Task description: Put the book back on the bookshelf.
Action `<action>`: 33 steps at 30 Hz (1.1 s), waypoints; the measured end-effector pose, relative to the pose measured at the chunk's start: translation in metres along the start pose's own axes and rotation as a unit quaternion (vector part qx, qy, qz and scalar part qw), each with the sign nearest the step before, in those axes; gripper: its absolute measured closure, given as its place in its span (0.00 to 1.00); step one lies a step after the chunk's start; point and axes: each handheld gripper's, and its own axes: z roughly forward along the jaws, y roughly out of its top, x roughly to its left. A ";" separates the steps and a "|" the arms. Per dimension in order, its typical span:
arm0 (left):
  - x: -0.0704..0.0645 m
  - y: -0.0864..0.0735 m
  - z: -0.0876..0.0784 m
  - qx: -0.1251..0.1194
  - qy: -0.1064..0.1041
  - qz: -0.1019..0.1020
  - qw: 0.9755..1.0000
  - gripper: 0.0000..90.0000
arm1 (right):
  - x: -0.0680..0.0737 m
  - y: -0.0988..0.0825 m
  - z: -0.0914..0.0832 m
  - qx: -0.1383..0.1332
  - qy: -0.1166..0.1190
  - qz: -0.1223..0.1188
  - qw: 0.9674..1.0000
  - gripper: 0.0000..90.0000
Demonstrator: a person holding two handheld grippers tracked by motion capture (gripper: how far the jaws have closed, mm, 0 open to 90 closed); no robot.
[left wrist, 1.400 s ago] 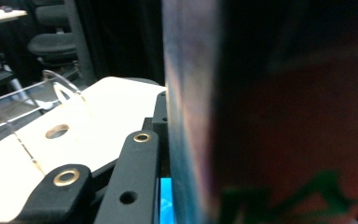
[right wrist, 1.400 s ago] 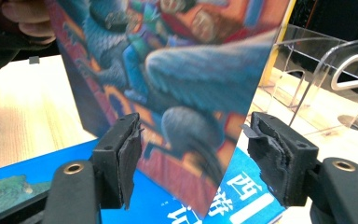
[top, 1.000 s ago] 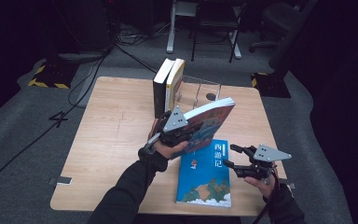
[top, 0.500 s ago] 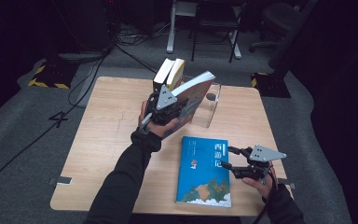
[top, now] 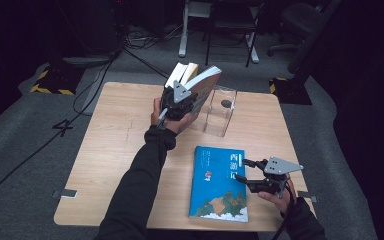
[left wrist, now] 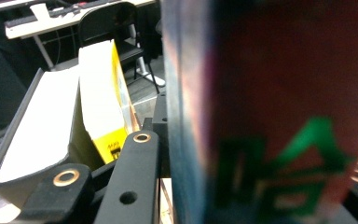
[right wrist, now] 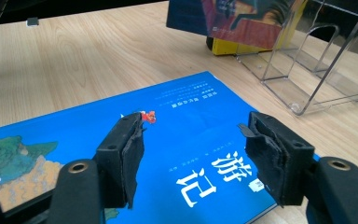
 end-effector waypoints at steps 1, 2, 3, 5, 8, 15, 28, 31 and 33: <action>0.000 0.000 0.003 -0.001 0.002 -0.008 1.000 0.82 | 0.000 0.000 0.000 0.002 0.000 0.000 1.000 0.42; 0.000 0.001 0.005 -0.001 0.005 -0.011 1.000 0.82 | 0.001 0.000 0.001 0.003 0.000 -0.001 1.000 0.42; 0.000 0.001 0.007 -0.002 0.007 -0.013 1.000 0.82 | 0.001 0.000 0.001 0.003 0.000 -0.002 1.000 0.42; -0.003 0.002 0.011 -0.002 0.010 -0.016 1.000 0.82 | 0.001 0.000 0.001 0.003 0.001 -0.004 1.000 0.42; -0.006 0.004 0.018 0.003 0.019 -0.016 1.000 0.82 | 0.001 -0.001 0.001 0.004 0.003 -0.003 1.000 0.42; -0.008 0.004 0.037 0.001 0.044 -0.049 0.998 0.82 | 0.002 0.000 0.002 0.006 0.004 -0.006 1.000 0.42; -0.015 0.009 0.063 -0.017 0.062 -0.062 0.996 0.82 | 0.003 -0.001 0.003 0.006 0.011 -0.011 1.000 0.42; -0.019 0.009 0.069 -0.011 0.063 -0.056 0.996 0.82 | 0.003 -0.001 0.003 0.007 0.012 -0.011 1.000 0.42; -0.020 0.007 0.071 -0.012 0.059 -0.063 0.996 0.82 | 0.003 -0.001 0.003 0.007 0.012 -0.011 1.000 0.42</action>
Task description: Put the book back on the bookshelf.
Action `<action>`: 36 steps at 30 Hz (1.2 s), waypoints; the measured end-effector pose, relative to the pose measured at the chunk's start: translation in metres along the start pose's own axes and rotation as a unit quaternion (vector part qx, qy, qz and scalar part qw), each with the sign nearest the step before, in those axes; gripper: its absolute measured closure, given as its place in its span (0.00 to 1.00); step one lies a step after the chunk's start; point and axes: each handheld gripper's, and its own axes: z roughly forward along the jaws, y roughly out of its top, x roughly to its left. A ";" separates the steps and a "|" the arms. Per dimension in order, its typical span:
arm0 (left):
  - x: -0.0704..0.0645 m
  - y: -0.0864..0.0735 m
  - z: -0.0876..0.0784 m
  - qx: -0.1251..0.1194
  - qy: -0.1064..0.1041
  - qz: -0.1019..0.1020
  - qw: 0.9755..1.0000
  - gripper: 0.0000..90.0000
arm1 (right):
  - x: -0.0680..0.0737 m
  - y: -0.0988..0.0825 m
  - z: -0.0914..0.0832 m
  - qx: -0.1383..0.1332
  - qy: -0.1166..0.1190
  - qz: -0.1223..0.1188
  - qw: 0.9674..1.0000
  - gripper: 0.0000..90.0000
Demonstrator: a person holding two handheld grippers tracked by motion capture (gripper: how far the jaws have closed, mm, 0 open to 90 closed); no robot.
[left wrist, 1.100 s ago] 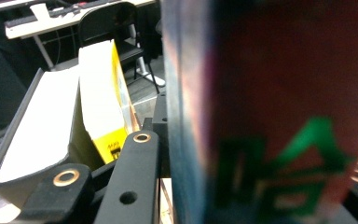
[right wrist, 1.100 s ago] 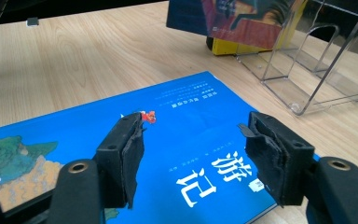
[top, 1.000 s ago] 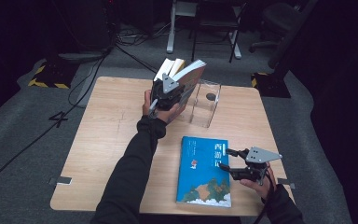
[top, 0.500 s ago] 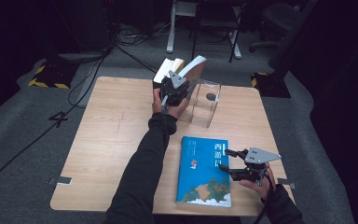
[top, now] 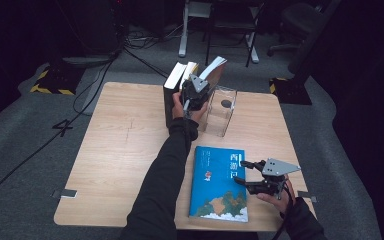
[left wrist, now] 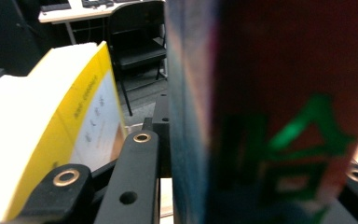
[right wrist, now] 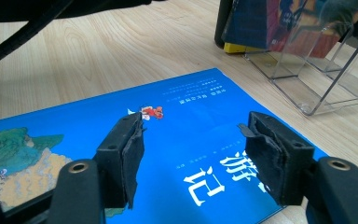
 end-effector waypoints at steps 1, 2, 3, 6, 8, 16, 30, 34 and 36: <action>0.000 -0.002 0.001 -0.003 0.001 -0.011 1.000 0.82 | 0.000 0.000 0.000 -0.001 0.000 0.000 1.000 0.42; 0.000 -0.003 0.002 -0.008 0.002 -0.021 1.000 0.82 | 0.000 0.000 0.000 -0.001 -0.001 0.000 1.000 0.42; 0.000 -0.004 0.004 -0.008 0.004 -0.026 1.000 0.82 | 0.000 0.000 0.000 -0.001 0.000 0.000 1.000 0.42; 0.001 -0.009 0.007 -0.016 0.005 -0.034 0.999 0.82 | 0.000 0.000 -0.001 -0.002 0.000 -0.002 1.000 0.42; 0.001 -0.010 0.009 -0.015 0.008 -0.036 0.999 0.82 | 0.000 0.000 -0.001 -0.003 0.002 -0.002 1.000 0.42; 0.002 -0.021 0.010 -0.050 0.005 -0.064 0.997 0.82 | 0.001 0.000 0.000 -0.004 0.007 -0.004 1.000 0.43; 0.009 -0.035 -0.001 -0.060 0.005 -0.073 0.996 0.80 | 0.003 -0.001 0.003 0.005 0.010 -0.008 1.000 0.43; 0.014 -0.036 -0.005 -0.058 0.002 -0.076 0.995 0.80 | 0.004 -0.001 0.004 0.010 0.011 -0.009 1.000 0.43; 0.014 -0.035 -0.007 -0.056 0.001 -0.072 0.996 0.79 | 0.004 -0.001 0.005 0.011 0.012 -0.010 1.000 0.43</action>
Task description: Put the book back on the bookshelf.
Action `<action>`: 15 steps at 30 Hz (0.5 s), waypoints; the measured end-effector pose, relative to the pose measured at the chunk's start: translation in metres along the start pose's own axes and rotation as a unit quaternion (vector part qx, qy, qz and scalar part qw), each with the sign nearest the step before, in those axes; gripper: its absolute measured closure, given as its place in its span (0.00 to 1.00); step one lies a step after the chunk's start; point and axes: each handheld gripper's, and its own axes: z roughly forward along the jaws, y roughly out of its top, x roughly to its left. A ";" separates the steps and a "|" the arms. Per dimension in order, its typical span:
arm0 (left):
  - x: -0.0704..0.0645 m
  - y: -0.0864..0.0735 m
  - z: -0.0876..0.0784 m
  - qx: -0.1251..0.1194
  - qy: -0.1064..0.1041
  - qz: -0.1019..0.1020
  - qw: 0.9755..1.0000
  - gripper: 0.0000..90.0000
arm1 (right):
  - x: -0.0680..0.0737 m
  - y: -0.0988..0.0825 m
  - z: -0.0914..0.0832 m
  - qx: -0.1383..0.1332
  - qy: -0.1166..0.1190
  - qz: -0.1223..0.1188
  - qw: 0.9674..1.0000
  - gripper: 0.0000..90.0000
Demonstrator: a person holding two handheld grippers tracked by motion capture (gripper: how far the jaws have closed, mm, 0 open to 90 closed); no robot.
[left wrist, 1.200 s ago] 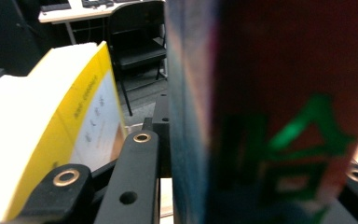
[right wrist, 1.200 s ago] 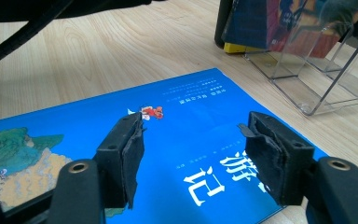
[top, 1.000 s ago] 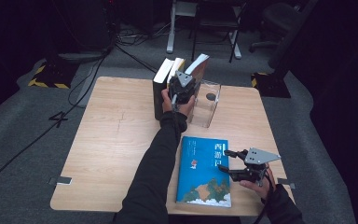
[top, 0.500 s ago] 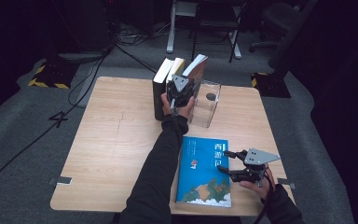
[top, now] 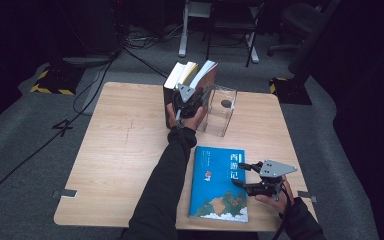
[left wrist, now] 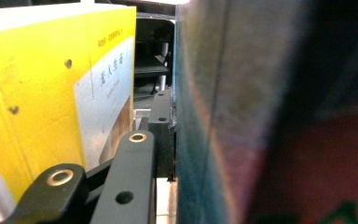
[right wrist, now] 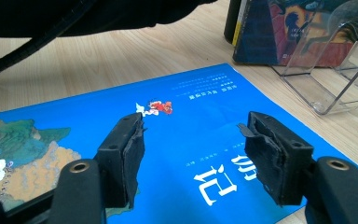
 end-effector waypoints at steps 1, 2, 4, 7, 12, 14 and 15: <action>0.000 0.000 -0.002 0.001 -0.002 0.004 1.000 0.79 | 0.000 0.000 0.000 0.001 0.000 0.000 1.000 0.42; -0.001 0.000 -0.003 0.002 -0.005 0.005 1.000 0.77 | 0.000 0.000 0.000 0.002 0.001 0.000 1.000 0.42; -0.001 0.000 -0.006 0.004 -0.008 0.015 1.000 0.74 | 0.000 -0.001 0.000 0.002 0.002 0.002 1.000 0.42; -0.001 -0.001 -0.013 0.016 -0.014 0.029 0.999 0.70 | -0.001 -0.001 0.001 0.004 0.002 0.001 1.000 0.42; 0.006 -0.007 -0.027 0.027 -0.013 0.031 0.999 0.66 | -0.001 -0.002 0.001 0.008 0.001 0.000 1.000 0.42; 0.008 -0.010 -0.033 0.032 -0.018 0.024 0.999 0.63 | 0.000 -0.002 0.002 0.010 0.000 0.000 1.000 0.42; 0.008 -0.012 -0.036 0.032 -0.019 0.025 0.999 0.62 | 0.000 -0.002 0.002 0.011 0.001 0.000 1.000 0.42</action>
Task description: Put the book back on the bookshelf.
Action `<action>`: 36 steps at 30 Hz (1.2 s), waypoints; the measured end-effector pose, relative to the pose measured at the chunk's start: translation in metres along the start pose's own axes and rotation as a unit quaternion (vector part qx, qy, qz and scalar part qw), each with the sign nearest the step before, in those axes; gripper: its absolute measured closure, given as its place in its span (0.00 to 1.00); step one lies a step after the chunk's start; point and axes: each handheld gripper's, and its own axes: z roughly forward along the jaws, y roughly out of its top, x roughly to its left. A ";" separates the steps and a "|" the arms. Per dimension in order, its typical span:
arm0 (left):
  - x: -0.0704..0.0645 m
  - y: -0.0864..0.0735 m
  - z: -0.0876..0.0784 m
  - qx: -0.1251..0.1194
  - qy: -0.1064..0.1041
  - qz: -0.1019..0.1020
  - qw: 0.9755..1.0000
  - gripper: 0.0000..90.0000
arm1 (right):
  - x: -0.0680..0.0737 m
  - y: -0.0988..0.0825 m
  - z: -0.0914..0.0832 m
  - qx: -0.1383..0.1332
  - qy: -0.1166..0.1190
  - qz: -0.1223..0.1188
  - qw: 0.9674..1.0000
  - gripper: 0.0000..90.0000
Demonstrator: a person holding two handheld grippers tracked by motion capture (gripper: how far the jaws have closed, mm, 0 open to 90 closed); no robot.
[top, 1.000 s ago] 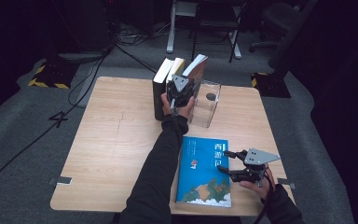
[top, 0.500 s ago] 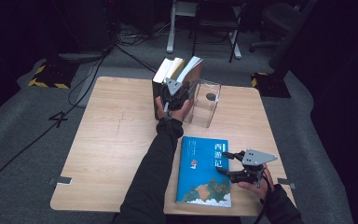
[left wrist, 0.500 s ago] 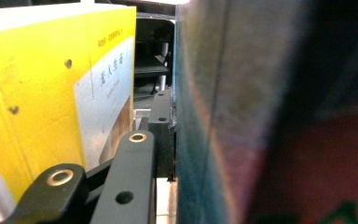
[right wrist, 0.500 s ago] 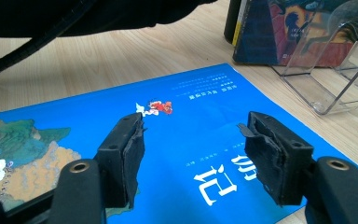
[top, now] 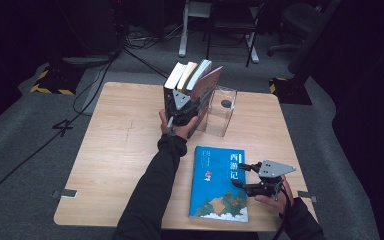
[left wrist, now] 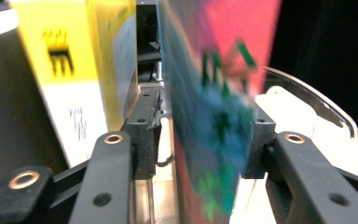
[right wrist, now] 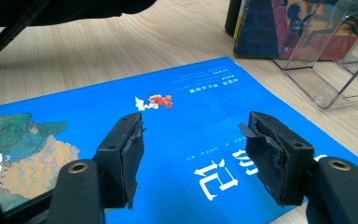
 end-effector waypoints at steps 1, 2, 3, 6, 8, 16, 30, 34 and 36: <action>0.000 -0.002 -0.003 0.001 0.005 0.005 1.000 0.61 | 0.000 0.000 0.000 0.001 0.000 -0.001 1.000 0.42; 0.001 -0.005 -0.006 0.004 0.003 0.006 1.000 0.61 | 0.000 0.000 0.000 0.002 0.000 -0.001 1.000 0.42; 0.003 -0.007 -0.008 0.006 0.003 0.006 1.000 0.61 | 0.000 0.000 0.001 0.003 0.000 -0.001 1.000 0.42; 0.007 -0.015 -0.014 0.019 -0.001 0.012 1.000 0.60 | 0.001 -0.001 0.002 0.006 0.001 -0.001 1.000 0.42; 0.010 -0.021 -0.015 0.031 -0.009 0.018 0.999 0.61 | 0.001 -0.001 0.002 0.007 0.002 -0.001 1.000 0.42; 0.013 -0.044 -0.006 0.080 -0.020 0.036 0.996 0.66 | 0.003 -0.001 0.005 0.013 0.007 -0.004 1.000 0.42; 0.008 -0.064 0.007 0.130 -0.013 0.067 0.989 0.73 | 0.002 -0.003 0.006 0.013 0.007 -0.001 1.000 0.42; 0.008 -0.066 0.012 0.118 0.001 0.044 0.992 0.77 | 0.003 -0.003 0.007 0.015 0.007 -0.003 1.000 0.42; 0.007 -0.066 0.014 0.116 0.006 0.041 0.992 0.77 | 0.003 -0.003 0.007 0.015 0.006 -0.004 1.000 0.42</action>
